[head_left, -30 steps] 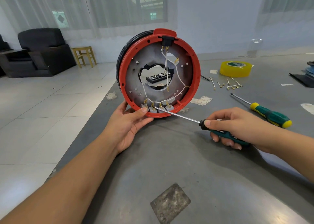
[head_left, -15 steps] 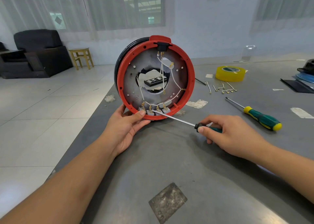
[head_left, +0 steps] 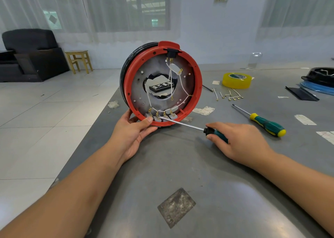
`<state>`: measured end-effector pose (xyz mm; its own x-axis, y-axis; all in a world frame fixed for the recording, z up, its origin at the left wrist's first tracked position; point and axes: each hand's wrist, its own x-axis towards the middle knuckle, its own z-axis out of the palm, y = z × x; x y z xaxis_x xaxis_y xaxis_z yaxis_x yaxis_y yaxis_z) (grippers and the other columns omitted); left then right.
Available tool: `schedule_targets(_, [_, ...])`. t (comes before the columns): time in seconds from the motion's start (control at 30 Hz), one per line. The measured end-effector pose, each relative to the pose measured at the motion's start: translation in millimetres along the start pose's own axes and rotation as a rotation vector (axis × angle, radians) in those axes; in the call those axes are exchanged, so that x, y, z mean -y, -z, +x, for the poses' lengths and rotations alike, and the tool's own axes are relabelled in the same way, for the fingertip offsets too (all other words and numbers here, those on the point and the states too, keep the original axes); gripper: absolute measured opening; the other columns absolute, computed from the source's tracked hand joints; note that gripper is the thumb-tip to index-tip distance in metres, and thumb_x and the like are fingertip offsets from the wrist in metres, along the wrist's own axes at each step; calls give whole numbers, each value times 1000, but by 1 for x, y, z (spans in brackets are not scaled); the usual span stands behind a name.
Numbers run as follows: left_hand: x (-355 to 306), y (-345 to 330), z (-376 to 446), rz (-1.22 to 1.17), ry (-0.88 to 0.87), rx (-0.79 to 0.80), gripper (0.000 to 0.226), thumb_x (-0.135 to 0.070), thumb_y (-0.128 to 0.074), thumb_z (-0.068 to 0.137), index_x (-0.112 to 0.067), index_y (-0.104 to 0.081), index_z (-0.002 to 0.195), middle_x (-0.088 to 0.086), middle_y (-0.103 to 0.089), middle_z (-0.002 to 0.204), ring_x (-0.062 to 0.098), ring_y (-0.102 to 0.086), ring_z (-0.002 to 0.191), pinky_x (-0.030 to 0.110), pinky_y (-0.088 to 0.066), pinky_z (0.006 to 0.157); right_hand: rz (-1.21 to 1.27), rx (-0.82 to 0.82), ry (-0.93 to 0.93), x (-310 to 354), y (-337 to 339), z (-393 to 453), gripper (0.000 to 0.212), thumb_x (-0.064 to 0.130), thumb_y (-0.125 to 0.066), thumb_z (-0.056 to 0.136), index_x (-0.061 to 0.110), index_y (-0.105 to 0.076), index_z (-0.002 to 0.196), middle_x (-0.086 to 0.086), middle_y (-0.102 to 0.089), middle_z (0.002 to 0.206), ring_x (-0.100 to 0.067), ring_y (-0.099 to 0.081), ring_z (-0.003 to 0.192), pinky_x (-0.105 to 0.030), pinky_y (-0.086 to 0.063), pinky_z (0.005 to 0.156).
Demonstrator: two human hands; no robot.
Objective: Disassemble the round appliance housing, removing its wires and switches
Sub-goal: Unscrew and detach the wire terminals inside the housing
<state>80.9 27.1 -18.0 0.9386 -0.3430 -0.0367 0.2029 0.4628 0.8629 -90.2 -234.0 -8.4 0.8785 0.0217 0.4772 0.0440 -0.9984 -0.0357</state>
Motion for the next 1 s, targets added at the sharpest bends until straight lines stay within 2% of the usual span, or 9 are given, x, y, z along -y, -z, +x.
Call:
schedule_targets(0.23, [-2,-4,-5,-54,8,-36,54,16,-67,92,-9,-53,138,20,-73,120,33,-78,101,39,-66,76,-100,-76,20,12,-2,0,33,46,-56,99,29,-66,125,5,-75,103,-28,-72,83,-37,-53,54])
schedule_targets(0.33, [-3,-4,-4,-90,11,-58,52,16,-65,93,-7,-51,137,19,-75,112,32,-79,99,40,-66,76,-51,-63,-25,22,-5,7,34,50,-52,99,32,-63,127,8,-74,108,-26,-71,89,-38,-55,61])
schedule_targets(0.43, [-2,-4,-4,-62,-5,-55,54,17,-67,91,-9,-53,137,19,-72,115,31,-79,95,40,-66,76,-12,-41,-48,25,-9,14,36,52,-48,100,34,-60,128,10,-73,110,-25,-70,95,-38,-55,68])
schedule_targets(0.57, [0,-3,-2,-29,-21,-53,58,16,-68,91,-9,-53,141,17,-73,112,31,-79,95,44,-66,83,51,-56,-62,24,-11,14,33,50,-53,98,32,-63,124,9,-75,105,-28,-69,92,-39,-55,69])
schedule_targets(0.7, [0,-3,-1,-45,-13,-49,57,15,-67,92,-16,-52,137,19,-73,120,32,-78,100,47,-65,86,127,-64,-76,17,-9,11,30,49,-56,98,32,-64,122,9,-75,98,-27,-68,86,-39,-54,67])
schedule_targets(0.83, [-2,-4,0,-45,1,-53,62,15,-66,93,-14,-49,145,22,-70,130,35,-77,104,52,-61,95,188,-28,-133,15,-5,6,30,51,-55,96,36,-65,120,8,-74,94,-26,-68,88,-38,-54,70])
schedule_targets(1.0, [-3,-4,2,-37,28,-40,63,14,-67,92,-16,-52,145,15,-74,122,35,-78,103,47,-65,84,251,74,-192,14,-1,8,31,54,-56,95,37,-67,120,12,-73,102,-19,-66,95,-38,-56,77])
